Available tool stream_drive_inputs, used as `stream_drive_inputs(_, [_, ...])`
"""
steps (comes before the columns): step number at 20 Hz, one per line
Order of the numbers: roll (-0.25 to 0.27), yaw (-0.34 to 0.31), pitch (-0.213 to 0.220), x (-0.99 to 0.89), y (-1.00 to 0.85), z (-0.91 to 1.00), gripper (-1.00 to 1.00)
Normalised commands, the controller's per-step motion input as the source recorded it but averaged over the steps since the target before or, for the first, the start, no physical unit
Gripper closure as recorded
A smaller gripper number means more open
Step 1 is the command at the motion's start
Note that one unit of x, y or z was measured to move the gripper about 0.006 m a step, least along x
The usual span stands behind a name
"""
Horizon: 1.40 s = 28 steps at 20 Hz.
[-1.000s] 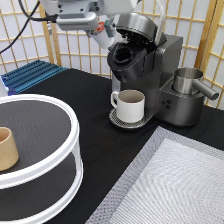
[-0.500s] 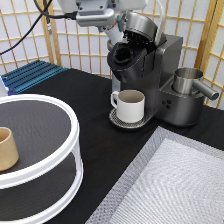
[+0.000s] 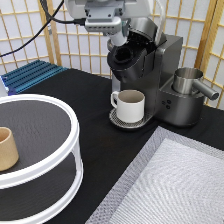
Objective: Make coffee
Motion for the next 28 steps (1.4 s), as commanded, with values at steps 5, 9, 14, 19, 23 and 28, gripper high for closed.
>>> stream_drive_inputs(5, [0.024,-0.122,0.069,0.28,0.22,-0.02,1.0])
stream_drive_inputs(9, [0.017,-0.12,0.072,0.29,0.26,-0.01,1.0])
stream_drive_inputs(14, [0.04,-0.121,0.041,0.07,0.16,-0.12,1.0])
stream_drive_inputs(19, [0.062,-0.126,0.018,0.0,0.0,-0.16,1.0])
stream_drive_inputs(23, [0.026,-0.136,0.01,0.0,0.13,-0.07,1.0])
stream_drive_inputs(28, [-0.006,-0.142,0.003,0.01,0.36,0.0,1.0])
